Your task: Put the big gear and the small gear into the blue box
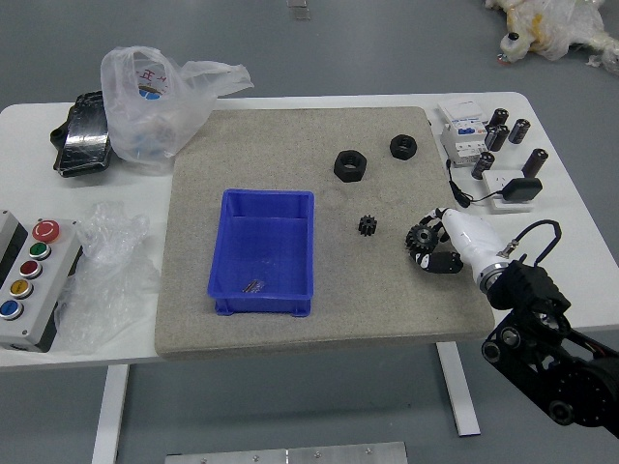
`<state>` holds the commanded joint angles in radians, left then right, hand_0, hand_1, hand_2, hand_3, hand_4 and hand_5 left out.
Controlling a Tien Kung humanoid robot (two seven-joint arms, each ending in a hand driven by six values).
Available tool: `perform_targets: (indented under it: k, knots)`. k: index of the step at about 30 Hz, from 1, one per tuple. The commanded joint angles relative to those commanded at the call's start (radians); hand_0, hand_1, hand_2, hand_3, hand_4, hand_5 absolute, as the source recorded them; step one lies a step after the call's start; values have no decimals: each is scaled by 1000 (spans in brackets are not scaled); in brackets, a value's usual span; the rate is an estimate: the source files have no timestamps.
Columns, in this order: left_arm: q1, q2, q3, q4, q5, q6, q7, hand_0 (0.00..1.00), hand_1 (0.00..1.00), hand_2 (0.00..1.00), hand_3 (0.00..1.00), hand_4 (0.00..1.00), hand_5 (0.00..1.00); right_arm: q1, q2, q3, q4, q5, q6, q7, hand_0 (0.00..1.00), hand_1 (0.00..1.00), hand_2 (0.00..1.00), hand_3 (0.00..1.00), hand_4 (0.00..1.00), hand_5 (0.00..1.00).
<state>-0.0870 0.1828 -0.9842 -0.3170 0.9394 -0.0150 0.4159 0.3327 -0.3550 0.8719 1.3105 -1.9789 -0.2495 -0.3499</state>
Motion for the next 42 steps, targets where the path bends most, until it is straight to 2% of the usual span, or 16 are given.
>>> perform_targets:
  k: [4, 8, 16, 20, 21, 26, 27, 32, 33, 42]
  knots:
    - [2, 0, -4, 0, 2, 0, 1, 724, 601, 560, 747, 729, 452, 24, -4, 0, 19, -1, -23, 20, 621, 527, 285, 403, 214, 16]
    - [2, 1, -7, 0, 7, -1, 1, 724, 601, 560, 747, 729, 452, 82, -1, -12, 57, 12, -48, 52, 621, 527, 285, 403, 214, 16]
    - [2, 0, -18, 0, 24, -5, 5, 724, 602, 560, 748, 728, 450, 230, 62, -125, 92, 43, -54, 82, 633, 533, 302, 435, 238, 2]
    - [6, 1, -19, -1, 26, -5, 6, 724, 602, 560, 748, 728, 450, 296, 99, -202, 70, 51, -41, 81, 633, 533, 302, 435, 238, 2]
    - [8, 1, -18, -1, 25, -5, 6, 724, 603, 560, 748, 729, 450, 312, 110, -226, 57, 54, -37, 80, 647, 552, 387, 475, 365, 2]
    - [13, -1, -18, -2, 25, -4, 9, 724, 603, 560, 748, 729, 450, 354, 145, -315, -9, 58, -9, 71, 647, 552, 387, 475, 365, 2]
    - [13, -1, -18, -2, 25, -4, 9, 724, 602, 560, 748, 729, 449, 358, 150, -327, -21, 59, -1, 69, 674, 624, 544, 553, 535, 2]
    - [13, -1, -20, -3, 29, -5, 11, 724, 602, 560, 748, 729, 449, 366, 165, -362, -57, 61, 19, 66, 674, 624, 544, 553, 535, 2]
    - [13, -1, -20, -3, 29, -5, 11, 724, 603, 561, 747, 729, 449, 368, 167, -367, -61, 61, 20, 66, 685, 644, 572, 575, 494, 18]
    - [13, -2, -19, -4, 27, -3, 12, 723, 603, 561, 748, 728, 448, 389, 184, -414, -84, 76, 20, 65, 687, 647, 574, 576, 485, 28]
